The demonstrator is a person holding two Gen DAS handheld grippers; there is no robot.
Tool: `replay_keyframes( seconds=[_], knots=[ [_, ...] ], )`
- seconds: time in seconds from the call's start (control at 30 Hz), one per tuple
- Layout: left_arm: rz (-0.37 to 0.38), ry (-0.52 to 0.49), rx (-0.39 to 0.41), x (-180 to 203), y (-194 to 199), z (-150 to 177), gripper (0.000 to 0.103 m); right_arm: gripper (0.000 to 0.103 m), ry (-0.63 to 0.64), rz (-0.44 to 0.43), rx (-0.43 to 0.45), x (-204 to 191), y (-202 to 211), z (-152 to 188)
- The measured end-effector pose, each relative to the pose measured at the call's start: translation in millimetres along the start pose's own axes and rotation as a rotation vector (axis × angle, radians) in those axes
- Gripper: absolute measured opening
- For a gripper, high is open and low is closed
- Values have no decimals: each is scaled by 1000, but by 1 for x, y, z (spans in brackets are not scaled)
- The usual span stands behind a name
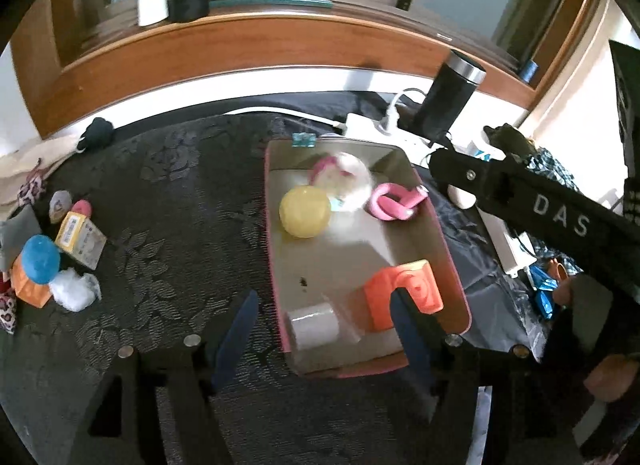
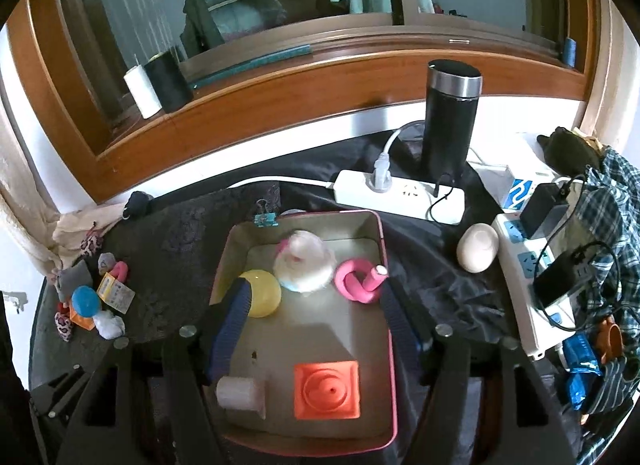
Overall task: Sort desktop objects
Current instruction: 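Lift both grippers out of the tray and move back toward the pile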
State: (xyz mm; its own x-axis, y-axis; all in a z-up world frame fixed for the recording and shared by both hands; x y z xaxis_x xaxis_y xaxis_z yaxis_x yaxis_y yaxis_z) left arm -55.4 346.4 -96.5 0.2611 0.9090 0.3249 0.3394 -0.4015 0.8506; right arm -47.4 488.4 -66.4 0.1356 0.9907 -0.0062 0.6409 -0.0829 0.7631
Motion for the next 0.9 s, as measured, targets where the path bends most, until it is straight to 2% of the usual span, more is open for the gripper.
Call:
replay_keyframes(
  seconds=[0.27,0.5,0.7,0.9],
  knots=[
    [-24,41,9,-29,8,-2,70,71,19,-27,-11,-24,-5,-2],
    [-61,113,23,-78,20,-5,70,71,63,-66,-22,-68,-12,-7],
    [-117,222,55,-150,39,-11,70,71,104,-111,-42,-114,-22,-12],
    [-193,366,90,-242,60,-10,70,71,143,-149,-73,-163,-36,-12]
  ],
)
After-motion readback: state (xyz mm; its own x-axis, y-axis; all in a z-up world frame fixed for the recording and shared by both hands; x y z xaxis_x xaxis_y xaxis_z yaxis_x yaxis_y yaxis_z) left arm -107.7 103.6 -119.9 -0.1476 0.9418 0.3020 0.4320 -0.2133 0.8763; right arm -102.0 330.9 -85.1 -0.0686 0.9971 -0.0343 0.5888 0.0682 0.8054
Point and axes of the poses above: each gripper's, at about its wrist camera, not at the fingertips, and y roughly against the way its jaws point, x to its right, z to its underside, the point moved 5 cm from there along -y, roughly the way its jaws point, and after that the axes turned 15 degrees about y, right-handed, at the moved point
